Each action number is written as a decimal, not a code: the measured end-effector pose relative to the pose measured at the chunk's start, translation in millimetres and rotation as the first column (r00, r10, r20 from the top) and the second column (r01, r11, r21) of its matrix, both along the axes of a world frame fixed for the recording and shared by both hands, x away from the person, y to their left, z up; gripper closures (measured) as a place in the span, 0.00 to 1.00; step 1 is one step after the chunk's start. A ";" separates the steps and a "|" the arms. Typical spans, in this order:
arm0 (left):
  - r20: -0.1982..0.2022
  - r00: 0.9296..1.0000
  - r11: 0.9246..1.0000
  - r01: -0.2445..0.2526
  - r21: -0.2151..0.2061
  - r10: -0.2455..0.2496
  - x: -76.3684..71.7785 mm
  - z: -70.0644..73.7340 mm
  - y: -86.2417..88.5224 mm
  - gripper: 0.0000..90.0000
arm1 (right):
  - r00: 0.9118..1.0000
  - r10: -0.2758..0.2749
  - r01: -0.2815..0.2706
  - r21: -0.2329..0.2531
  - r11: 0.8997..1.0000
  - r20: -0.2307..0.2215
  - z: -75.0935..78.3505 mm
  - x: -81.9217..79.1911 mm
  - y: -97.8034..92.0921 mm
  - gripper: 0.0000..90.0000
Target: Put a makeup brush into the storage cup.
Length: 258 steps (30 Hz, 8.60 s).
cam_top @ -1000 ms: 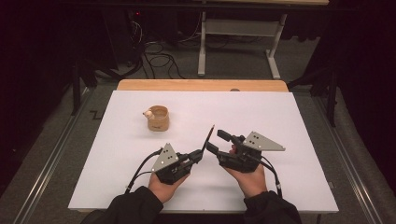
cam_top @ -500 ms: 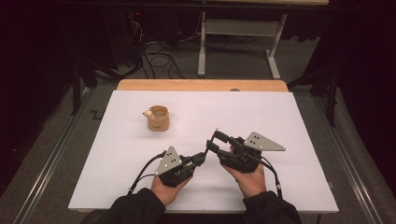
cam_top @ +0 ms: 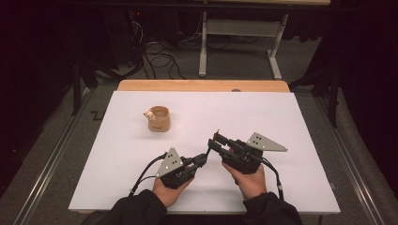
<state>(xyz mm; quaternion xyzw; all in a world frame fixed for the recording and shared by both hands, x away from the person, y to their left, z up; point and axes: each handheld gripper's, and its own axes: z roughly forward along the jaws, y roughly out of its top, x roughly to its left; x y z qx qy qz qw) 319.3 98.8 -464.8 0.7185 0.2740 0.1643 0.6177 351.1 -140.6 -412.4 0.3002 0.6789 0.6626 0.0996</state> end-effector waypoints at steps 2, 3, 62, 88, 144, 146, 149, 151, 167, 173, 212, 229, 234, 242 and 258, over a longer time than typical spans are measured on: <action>0.001 1.000 1.000 0.000 0.001 0.000 -0.2 0.0 -0.1 0.94 | 1.000 0.001 -0.001 0.000 1.000 -0.002 -0.5 0.2 -0.5 0.76; 0.002 1.000 1.000 0.000 0.001 0.000 -0.2 -0.1 -0.2 0.94 | 1.000 0.000 0.000 0.003 1.000 -0.003 -1.0 0.6 -0.7 0.77; -0.025 1.000 1.000 0.019 0.021 -0.018 3.2 2.6 -1.5 0.73 | 1.000 0.028 -0.028 0.004 1.000 -0.009 -2.9 -0.9 0.4 0.94; -0.037 0.999 0.999 0.020 0.031 -0.019 4.7 8.1 2.0 0.65 | 0.996 0.044 -0.028 -0.185 0.982 0.080 -6.3 -12.5 16.7 0.94; -0.035 0.999 0.999 0.042 0.007 -0.042 4.4 8.6 5.3 0.92 | 0.996 0.064 -0.048 -0.221 0.974 0.067 -13.3 -14.3 25.1 0.90; -0.036 0.999 0.999 0.040 0.007 -0.040 4.5 8.5 5.3 0.92 | 0.996 0.063 -0.047 -0.219 0.975 0.067 -13.1 -14.3 25.0 0.88; -0.034 0.999 0.999 0.039 0.007 -0.039 4.5 8.7 5.4 0.92 | 0.996 0.065 -0.049 -0.215 0.975 0.067 -12.6 -14.4 24.6 0.86; -0.033 0.999 0.999 0.038 0.007 -0.038 4.5 8.8 5.7 0.92 | 0.996 0.065 -0.050 -0.212 0.976 0.065 -12.5 -14.2 24.4 0.84; -0.029 0.999 1.000 0.021 0.011 -0.021 6.4 9.8 8.8 0.92 | 0.994 0.064 -0.046 -0.198 0.979 0.085 -6.3 -15.7 20.7 0.67; -0.029 1.000 1.000 0.002 0.006 -0.002 9.2 11.8 14.5 0.92 | 0.994 0.037 -0.015 -0.198 0.980 0.106 -2.0 -15.4 15.1 0.52; -0.007 0.992 0.992 -0.125 -0.034 0.125 26.4 29.7 64.2 0.92 | 0.972 -0.184 0.215 -0.240 0.947 0.145 3.9 -8.7 -56.1 0.00; 0.016 0.983 0.983 -0.181 -0.010 0.181 31.0 30.8 77.7 0.92 | 0.964 -0.229 0.257 -0.257 0.932 0.134 -5.1 -11.1 -80.8 0.00; 0.018 0.980 0.980 -0.198 -0.008 0.198 31.7 32.1 84.3 0.92 | 0.960 -0.243 0.272 -0.260 0.926 0.138 -7.1 -11.1 -88.0 0.00; 0.011 0.971 0.971 -0.237 -0.023 0.238 34.0 35.9 102.7 0.92 | 0.952 -0.273 0.300 -0.265 0.916 0.135 -11.9 -9.1 -100.0 0.00; 0.012 0.944 0.943 -0.329 -0.040 0.330 38.8 39.7 135.5 0.92 | 0.947 -0.292 0.320 -0.282 0.904 0.137 -16.2 -8.3 -107.5 0.00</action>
